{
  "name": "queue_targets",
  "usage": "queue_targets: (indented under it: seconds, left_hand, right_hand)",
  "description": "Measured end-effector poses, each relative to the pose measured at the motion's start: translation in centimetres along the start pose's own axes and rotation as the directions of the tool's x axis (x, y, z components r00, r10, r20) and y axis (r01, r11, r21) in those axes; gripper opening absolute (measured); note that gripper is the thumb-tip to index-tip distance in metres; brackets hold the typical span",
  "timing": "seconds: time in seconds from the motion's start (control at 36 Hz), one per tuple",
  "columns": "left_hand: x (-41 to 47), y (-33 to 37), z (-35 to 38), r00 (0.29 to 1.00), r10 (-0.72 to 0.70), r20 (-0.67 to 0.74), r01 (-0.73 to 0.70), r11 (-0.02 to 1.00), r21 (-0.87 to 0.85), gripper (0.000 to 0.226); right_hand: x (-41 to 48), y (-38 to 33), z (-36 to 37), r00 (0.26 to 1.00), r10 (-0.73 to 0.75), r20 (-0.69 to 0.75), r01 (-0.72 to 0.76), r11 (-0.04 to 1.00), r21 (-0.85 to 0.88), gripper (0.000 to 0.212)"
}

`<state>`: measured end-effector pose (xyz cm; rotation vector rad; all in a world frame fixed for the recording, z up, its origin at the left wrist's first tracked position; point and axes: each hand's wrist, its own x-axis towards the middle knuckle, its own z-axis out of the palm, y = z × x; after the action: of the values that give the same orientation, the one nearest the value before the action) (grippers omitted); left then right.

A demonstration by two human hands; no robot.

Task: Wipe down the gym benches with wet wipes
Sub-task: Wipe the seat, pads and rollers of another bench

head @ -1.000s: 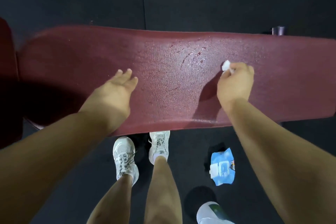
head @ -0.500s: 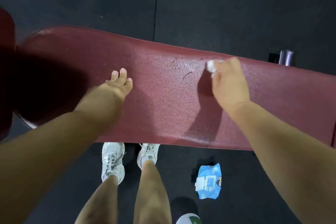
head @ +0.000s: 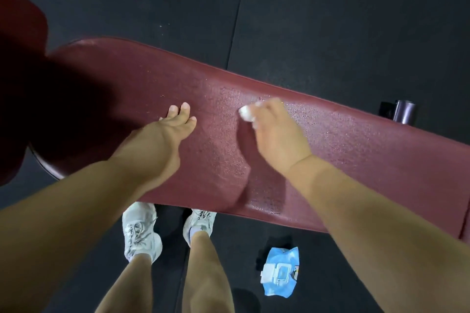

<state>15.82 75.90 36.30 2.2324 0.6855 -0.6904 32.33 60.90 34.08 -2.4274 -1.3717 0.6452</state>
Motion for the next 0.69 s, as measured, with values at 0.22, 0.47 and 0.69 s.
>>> queue_targets:
  seconds: [0.22,0.47,0.69]
  left_hand:
    - [-0.5,-2.2,-0.1,0.977,0.041,-0.208,-0.050,0.998,-0.040,0.068]
    - [-2.4,-6.1,-3.3,0.981,-0.121,-0.148,0.133,0.989,0.071,0.073]
    - [-2.0,-6.4,-2.8,0.989,-0.104,-0.109,0.108,0.994,0.033,0.071]
  right_hand:
    - [3.4,0.9,-1.5,0.734,0.637,-0.237,-0.632,0.768,0.106,0.031]
    - [6.5,-9.3,3.2,0.997,0.069,0.031,-0.073,0.987,0.143,0.023]
    - [5.3,-1.5,-1.9,0.839,0.523,-0.152,-0.533,0.845,-0.038,0.020]
